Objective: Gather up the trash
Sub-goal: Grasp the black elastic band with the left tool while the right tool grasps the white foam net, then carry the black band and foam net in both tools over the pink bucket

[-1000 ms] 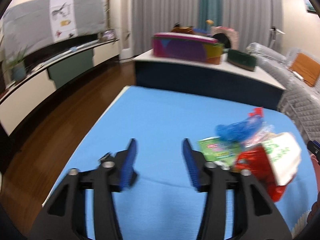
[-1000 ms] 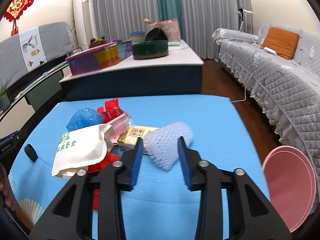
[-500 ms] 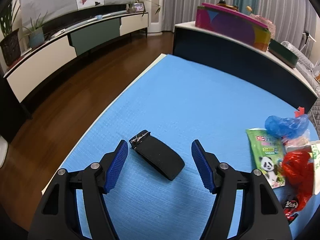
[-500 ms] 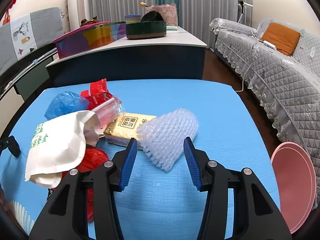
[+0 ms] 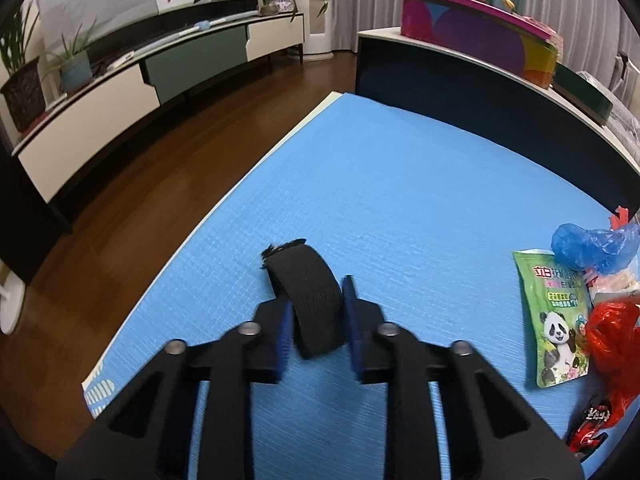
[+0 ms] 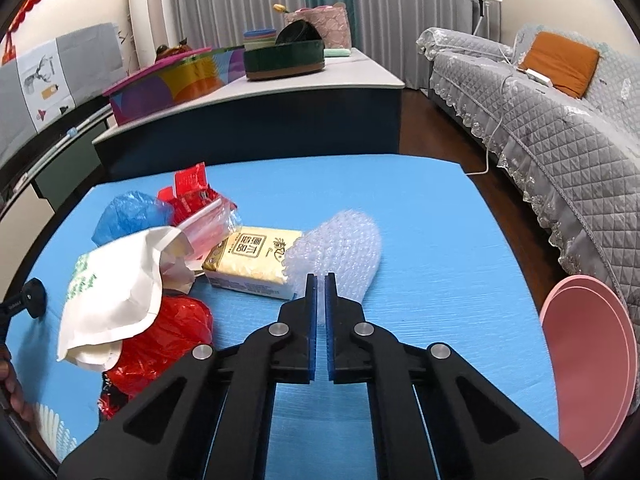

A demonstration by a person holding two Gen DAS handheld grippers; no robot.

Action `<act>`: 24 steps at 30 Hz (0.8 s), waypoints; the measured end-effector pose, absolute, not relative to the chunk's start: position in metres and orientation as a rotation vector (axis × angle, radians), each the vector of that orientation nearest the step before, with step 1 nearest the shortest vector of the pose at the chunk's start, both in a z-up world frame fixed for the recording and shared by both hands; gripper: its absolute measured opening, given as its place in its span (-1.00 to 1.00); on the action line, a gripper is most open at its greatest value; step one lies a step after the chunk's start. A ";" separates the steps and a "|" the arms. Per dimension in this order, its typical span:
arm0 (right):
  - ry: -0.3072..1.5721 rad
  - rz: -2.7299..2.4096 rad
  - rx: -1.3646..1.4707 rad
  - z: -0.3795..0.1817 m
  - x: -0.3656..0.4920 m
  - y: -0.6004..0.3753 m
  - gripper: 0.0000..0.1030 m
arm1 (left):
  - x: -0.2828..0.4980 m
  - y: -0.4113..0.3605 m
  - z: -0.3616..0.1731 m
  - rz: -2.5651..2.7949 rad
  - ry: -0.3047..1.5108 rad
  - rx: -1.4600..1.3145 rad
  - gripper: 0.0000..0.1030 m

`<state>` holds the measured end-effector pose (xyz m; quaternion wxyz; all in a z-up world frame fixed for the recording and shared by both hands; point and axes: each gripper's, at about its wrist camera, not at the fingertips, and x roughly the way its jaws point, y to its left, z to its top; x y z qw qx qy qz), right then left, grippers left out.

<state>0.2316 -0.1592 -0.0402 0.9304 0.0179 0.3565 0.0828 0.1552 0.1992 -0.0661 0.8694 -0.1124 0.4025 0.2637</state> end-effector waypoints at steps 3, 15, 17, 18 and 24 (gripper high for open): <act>0.717 0.171 0.050 -0.033 0.226 -0.166 -0.93 | 0.154 0.188 -0.056 0.532 0.806 -0.205 -0.68; 0.652 0.166 0.045 -0.007 0.198 -0.185 -0.93 | 0.153 0.131 -0.014 0.339 0.662 -0.125 -0.72; 0.643 0.166 0.044 -0.001 0.193 -0.188 -0.93 | 0.153 0.120 -0.009 0.305 0.646 -0.112 -0.73; 0.639 0.166 0.045 0.000 0.191 -0.189 -0.93 | 0.152 0.115 -0.007 0.293 0.640 -0.111 -0.73; 0.614 0.159 0.030 0.010 0.179 -0.196 -0.93 | 0.151 0.093 0.005 0.239 0.605 -0.093 -0.73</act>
